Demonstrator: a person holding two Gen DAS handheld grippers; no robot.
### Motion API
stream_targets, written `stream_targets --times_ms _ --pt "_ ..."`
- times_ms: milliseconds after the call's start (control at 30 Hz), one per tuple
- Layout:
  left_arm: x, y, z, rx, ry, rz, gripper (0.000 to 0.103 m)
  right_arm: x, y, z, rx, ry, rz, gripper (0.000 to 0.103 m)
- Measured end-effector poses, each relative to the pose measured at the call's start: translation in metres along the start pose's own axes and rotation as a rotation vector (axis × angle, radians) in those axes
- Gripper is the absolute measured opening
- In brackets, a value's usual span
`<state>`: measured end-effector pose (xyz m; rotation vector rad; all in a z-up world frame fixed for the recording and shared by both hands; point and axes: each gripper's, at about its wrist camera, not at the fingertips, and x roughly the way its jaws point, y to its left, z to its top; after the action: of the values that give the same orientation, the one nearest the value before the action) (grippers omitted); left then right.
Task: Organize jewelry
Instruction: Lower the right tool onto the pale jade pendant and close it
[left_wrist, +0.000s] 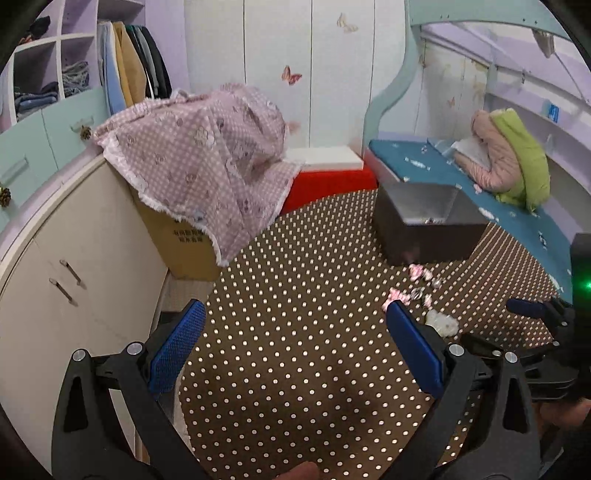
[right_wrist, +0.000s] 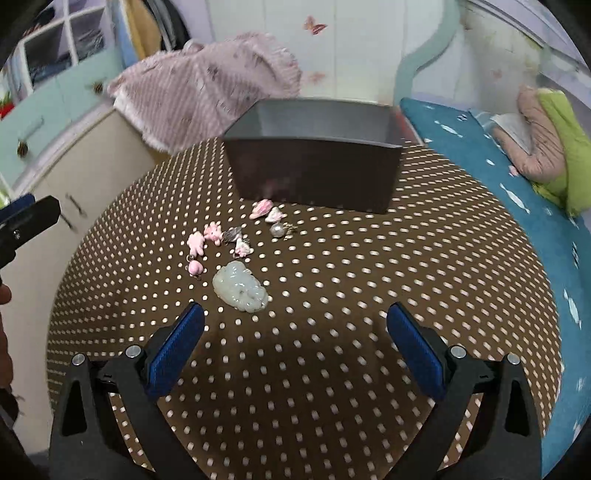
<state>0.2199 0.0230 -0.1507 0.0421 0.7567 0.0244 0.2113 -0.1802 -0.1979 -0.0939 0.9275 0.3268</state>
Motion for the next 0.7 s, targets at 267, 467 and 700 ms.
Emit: stream_targets --times_ms 267,467,700 --pt "0.022 -0.004 -0.005 0.008 0.053 -0.005 0.098 0.020 0.014 0.007 -0.097 0.012 0.044 0.059" --pt "0.033 -0.017 -0.008 0.036 0.081 -0.028 0.098 0.020 0.023 0.009 -0.179 -0.007 0.057 0.027" --pt "0.051 -0.041 -0.008 0.075 0.109 -0.071 0.098 0.008 -0.001 0.000 -0.085 -0.010 0.054 0.026"
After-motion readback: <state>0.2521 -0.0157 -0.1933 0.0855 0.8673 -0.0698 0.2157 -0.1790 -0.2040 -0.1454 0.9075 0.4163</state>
